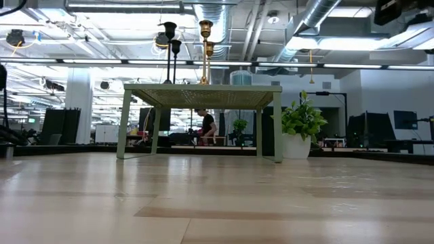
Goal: Pick & Place candle stick holders
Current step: Return to Home Position
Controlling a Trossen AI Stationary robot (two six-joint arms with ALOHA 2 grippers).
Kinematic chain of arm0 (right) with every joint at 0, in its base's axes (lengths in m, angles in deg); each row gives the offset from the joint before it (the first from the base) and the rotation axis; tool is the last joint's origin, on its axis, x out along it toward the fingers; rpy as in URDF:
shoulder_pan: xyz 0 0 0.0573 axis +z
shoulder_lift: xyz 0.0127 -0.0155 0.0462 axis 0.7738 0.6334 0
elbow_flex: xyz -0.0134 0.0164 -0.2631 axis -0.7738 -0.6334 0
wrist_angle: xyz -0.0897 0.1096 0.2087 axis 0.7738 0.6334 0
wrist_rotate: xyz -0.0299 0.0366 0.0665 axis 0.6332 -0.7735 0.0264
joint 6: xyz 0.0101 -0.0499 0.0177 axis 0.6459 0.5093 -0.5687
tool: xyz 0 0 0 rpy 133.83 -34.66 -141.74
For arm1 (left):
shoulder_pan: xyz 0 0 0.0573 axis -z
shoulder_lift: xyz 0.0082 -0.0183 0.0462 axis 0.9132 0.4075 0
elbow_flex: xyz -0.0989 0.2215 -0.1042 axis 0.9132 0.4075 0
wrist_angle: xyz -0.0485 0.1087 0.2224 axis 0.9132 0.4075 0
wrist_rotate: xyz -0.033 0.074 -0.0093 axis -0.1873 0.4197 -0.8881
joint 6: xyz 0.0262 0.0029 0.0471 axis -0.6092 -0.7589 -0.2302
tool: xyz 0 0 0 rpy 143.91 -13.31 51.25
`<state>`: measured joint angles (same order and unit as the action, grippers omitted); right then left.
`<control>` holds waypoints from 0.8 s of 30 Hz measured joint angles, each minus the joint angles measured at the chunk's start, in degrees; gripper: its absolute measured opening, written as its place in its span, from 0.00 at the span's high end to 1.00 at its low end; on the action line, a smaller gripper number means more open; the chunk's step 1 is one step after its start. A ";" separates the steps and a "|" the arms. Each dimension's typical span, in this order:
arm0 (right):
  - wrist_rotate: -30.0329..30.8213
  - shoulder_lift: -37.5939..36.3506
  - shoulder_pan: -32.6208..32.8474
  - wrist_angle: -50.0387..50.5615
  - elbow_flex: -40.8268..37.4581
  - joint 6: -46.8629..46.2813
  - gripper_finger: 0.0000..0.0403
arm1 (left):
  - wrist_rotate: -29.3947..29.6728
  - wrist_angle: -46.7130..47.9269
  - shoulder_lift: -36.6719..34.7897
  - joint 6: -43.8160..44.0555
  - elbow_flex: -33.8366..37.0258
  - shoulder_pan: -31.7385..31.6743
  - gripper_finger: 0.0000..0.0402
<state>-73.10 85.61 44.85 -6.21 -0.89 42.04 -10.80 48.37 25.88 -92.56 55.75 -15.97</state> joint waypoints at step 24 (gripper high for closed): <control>10.35 0.06 0.00 0.55 0.31 -2.00 1.00 | 4.36 2.47 -2.62 -2.62 0.90 -0.05 0.98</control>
<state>-62.75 85.67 44.85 -5.66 -0.58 40.04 -6.43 50.84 23.26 -95.18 56.65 -16.02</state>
